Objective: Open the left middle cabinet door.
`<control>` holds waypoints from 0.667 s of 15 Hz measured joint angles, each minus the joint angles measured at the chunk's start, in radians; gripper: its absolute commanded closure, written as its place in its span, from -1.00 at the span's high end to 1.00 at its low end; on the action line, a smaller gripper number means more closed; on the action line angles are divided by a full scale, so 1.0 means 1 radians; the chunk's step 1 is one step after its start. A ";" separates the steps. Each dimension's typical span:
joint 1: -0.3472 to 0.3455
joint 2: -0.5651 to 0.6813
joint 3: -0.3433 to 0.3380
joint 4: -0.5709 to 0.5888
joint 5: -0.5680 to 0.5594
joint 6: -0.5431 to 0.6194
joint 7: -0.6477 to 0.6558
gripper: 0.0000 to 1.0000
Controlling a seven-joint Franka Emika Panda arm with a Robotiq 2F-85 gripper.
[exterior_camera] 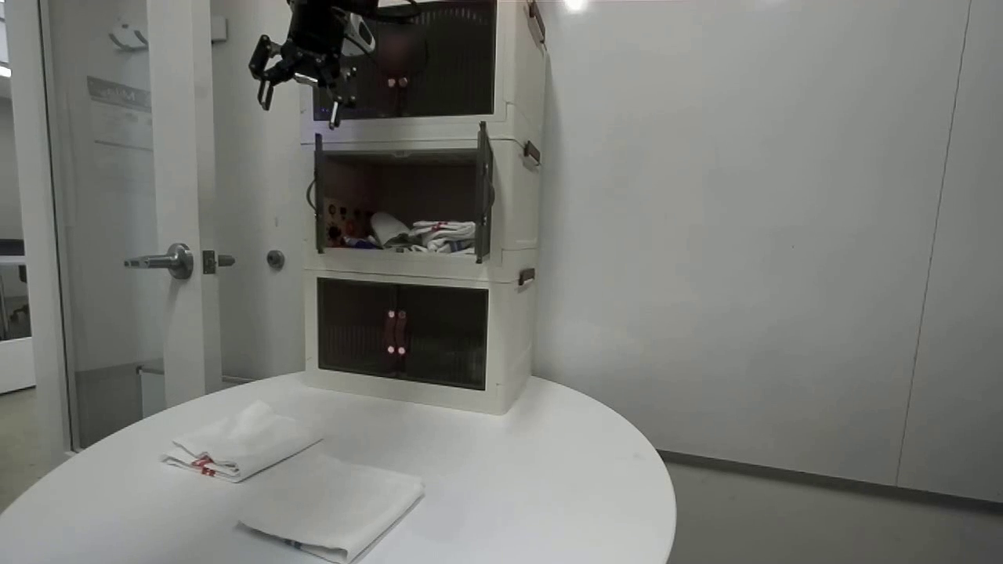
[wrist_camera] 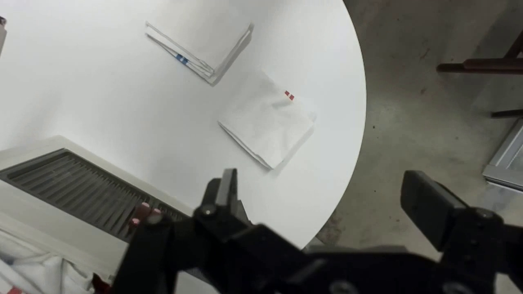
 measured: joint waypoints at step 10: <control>-0.052 -0.248 -0.054 -0.347 -0.057 0.059 -0.044 1.00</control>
